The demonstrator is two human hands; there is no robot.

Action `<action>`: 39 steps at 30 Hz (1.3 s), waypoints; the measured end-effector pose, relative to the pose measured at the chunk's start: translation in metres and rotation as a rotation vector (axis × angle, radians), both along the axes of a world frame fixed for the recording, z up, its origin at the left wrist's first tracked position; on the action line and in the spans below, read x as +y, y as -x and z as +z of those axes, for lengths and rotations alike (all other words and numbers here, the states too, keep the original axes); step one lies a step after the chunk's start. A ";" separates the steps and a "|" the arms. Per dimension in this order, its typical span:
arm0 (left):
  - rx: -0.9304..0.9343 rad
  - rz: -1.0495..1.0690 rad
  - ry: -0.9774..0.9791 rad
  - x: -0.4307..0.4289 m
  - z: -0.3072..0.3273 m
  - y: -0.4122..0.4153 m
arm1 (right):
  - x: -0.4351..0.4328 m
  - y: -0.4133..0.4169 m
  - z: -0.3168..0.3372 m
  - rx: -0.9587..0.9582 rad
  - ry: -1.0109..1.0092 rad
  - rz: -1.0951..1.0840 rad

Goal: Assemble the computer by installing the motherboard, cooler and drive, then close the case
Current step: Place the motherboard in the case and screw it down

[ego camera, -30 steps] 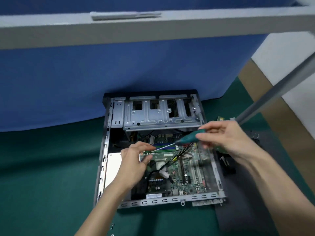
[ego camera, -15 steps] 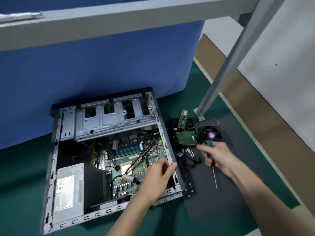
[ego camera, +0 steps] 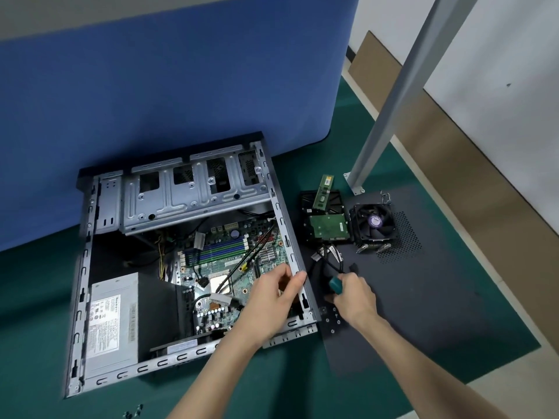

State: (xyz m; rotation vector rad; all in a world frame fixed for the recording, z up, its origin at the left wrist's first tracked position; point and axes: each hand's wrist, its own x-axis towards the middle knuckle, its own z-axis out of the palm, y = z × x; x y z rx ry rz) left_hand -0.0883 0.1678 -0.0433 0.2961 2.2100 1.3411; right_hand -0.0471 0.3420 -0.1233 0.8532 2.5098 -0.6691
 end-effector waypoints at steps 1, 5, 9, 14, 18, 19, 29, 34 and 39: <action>-0.007 0.001 0.000 0.000 0.000 0.000 | -0.001 -0.001 -0.002 0.007 -0.015 0.008; -0.054 0.015 -0.017 -0.001 -0.001 0.001 | 0.002 -0.003 -0.001 0.020 -0.012 0.050; -0.009 0.202 -0.082 -0.008 0.003 0.004 | 0.014 0.001 0.027 0.155 0.314 -0.115; 0.165 0.242 -0.198 -0.007 0.034 0.023 | 0.008 0.035 0.112 0.440 0.853 -0.189; 0.221 0.242 -0.301 -0.004 0.060 0.034 | -0.017 0.058 0.157 0.372 1.118 -0.126; 0.228 0.265 -0.324 -0.007 0.064 0.035 | -0.022 0.062 0.163 0.348 1.136 -0.126; 0.291 0.329 -0.367 -0.043 0.071 0.054 | -0.056 0.086 0.156 0.178 1.377 -0.150; 0.215 0.419 -0.444 -0.055 0.064 0.064 | -0.071 0.092 0.144 0.163 1.527 -0.203; 0.078 0.480 -0.530 -0.067 0.054 0.069 | -0.084 0.094 0.134 0.109 1.600 -0.275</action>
